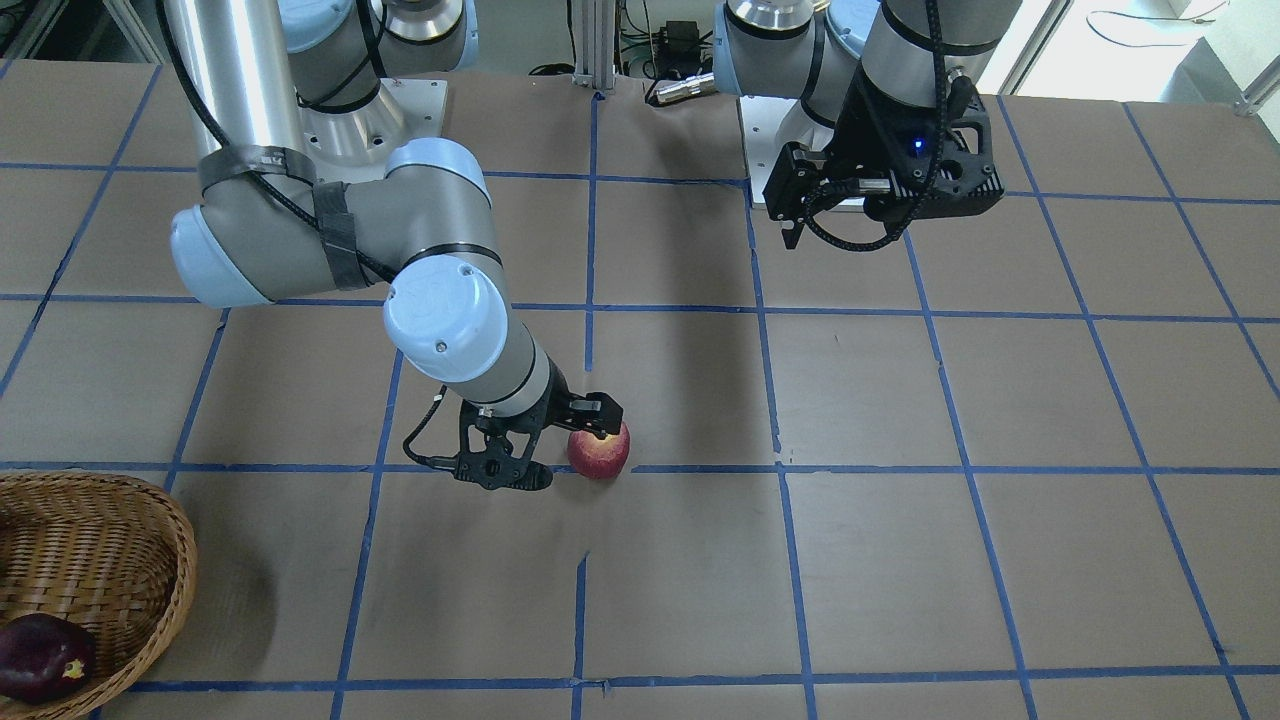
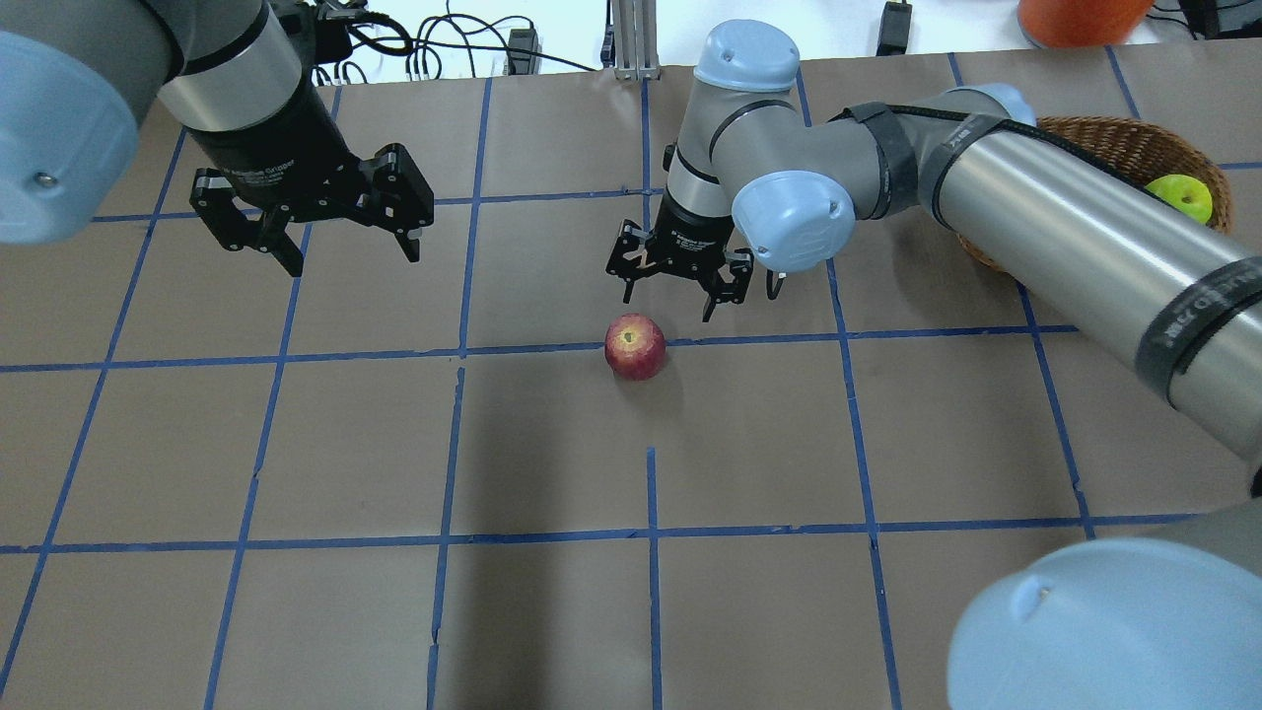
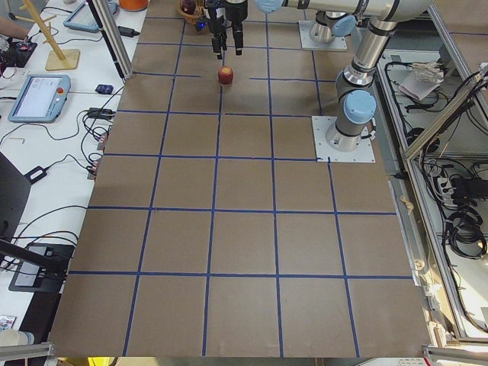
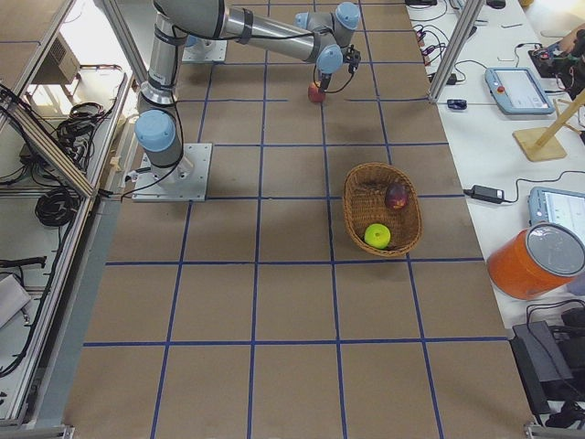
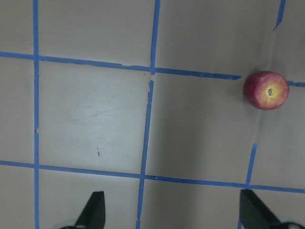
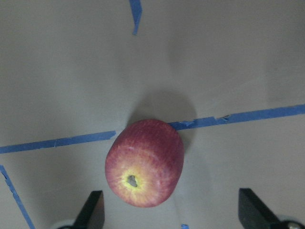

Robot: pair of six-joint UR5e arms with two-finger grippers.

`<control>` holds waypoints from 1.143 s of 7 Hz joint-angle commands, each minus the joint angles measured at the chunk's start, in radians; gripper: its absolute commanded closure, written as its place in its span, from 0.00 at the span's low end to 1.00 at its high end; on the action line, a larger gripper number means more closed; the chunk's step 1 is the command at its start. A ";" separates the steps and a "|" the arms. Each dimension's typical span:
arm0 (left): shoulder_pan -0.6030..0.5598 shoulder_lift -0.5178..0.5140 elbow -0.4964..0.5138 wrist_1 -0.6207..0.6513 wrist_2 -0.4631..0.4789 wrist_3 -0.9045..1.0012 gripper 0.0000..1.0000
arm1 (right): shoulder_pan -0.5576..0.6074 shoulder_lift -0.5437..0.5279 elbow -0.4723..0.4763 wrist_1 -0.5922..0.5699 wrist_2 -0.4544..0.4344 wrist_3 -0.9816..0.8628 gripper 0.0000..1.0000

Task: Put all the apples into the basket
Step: 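Move the right gripper to the red-yellow apple and close on it while the left withdraws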

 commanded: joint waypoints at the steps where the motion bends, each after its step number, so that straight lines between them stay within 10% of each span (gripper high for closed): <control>1: 0.000 -0.008 0.012 0.010 0.008 0.021 0.00 | 0.039 0.059 0.002 -0.023 0.019 0.046 0.00; 5: 0.008 -0.005 0.007 0.036 0.006 0.102 0.00 | 0.045 0.121 0.003 -0.114 0.015 0.057 0.00; 6: 0.008 -0.006 0.007 0.041 0.006 0.102 0.00 | 0.045 0.124 0.002 -0.180 0.005 0.040 0.21; 7: 0.009 -0.005 0.010 0.043 0.006 0.102 0.00 | 0.044 0.126 0.006 -0.205 -0.002 0.028 0.72; 8: 0.009 -0.006 0.013 0.043 0.006 0.101 0.00 | 0.044 0.120 0.003 -0.199 -0.037 0.026 1.00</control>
